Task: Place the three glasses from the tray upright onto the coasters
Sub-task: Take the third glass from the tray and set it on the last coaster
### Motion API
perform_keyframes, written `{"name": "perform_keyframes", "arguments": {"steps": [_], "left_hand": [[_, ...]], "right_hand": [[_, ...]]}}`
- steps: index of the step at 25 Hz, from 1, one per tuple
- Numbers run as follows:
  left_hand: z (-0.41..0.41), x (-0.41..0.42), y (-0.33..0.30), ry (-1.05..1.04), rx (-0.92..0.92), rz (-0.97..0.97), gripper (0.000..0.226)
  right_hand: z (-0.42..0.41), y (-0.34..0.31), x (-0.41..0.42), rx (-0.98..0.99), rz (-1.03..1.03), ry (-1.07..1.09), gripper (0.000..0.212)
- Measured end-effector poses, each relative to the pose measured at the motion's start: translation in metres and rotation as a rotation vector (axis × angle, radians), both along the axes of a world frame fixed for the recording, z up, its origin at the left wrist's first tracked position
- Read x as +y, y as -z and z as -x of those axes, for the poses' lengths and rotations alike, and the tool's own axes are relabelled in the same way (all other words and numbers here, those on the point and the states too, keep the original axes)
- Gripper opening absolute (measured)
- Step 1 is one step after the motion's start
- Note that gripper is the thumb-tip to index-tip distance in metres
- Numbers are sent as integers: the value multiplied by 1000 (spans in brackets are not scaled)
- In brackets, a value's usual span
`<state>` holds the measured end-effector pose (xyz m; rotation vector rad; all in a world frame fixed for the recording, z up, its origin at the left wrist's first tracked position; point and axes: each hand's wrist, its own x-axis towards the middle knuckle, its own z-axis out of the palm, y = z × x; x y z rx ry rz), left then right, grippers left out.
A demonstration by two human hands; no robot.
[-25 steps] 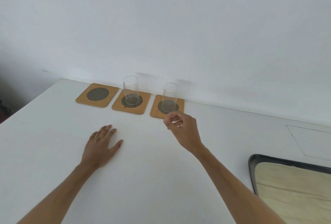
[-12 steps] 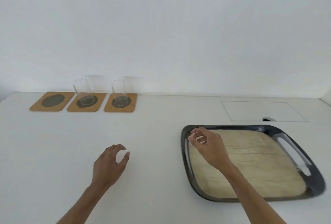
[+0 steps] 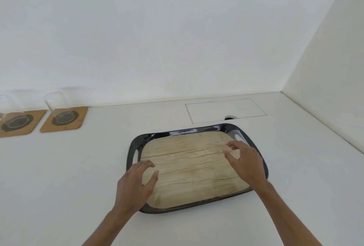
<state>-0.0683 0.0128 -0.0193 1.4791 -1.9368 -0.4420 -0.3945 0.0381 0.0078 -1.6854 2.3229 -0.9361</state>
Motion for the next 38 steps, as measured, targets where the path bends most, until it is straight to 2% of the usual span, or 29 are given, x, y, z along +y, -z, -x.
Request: {"name": "perform_keyframes", "arguments": {"steps": [5, 7, 14, 19, 23, 27, 29, 32, 34, 38], "left_hand": [[76, 3, -1, 124, 27, 42, 18], [104, -1, -3, 161, 33, 52, 20], [167, -9, 0, 224, 1, 49, 27], [195, -17, -2, 314, -70, 50, 39], [213, -29, -13, 390, -190, 98, 69], [225, -42, -27, 462, -237, 111, 97], [229, -46, -33, 498, -253, 142, 96], [231, -49, -40, 485, -204, 198, 78], [231, -49, -44, 436, -116, 210, 68], [231, -40, -56, 308, 123, 80, 60]], "right_hand": [[52, 19, 1, 225, -129, 83, 69], [59, 26, -2, 269, -149, 106, 80], [56, 37, -10, 267, -164, 192, 80], [53, 28, -11, 115, -34, 222, 73], [53, 7, -7, -74, 101, 178, 76], [52, -17, -2, -197, 106, 104, 81], [50, -26, -1, -251, 86, 51, 80], [47, -37, 0, -333, 103, -33, 81], [46, -43, 0, -388, 144, -79, 81], [42, -53, 2, -549, 276, -186, 78]]}}
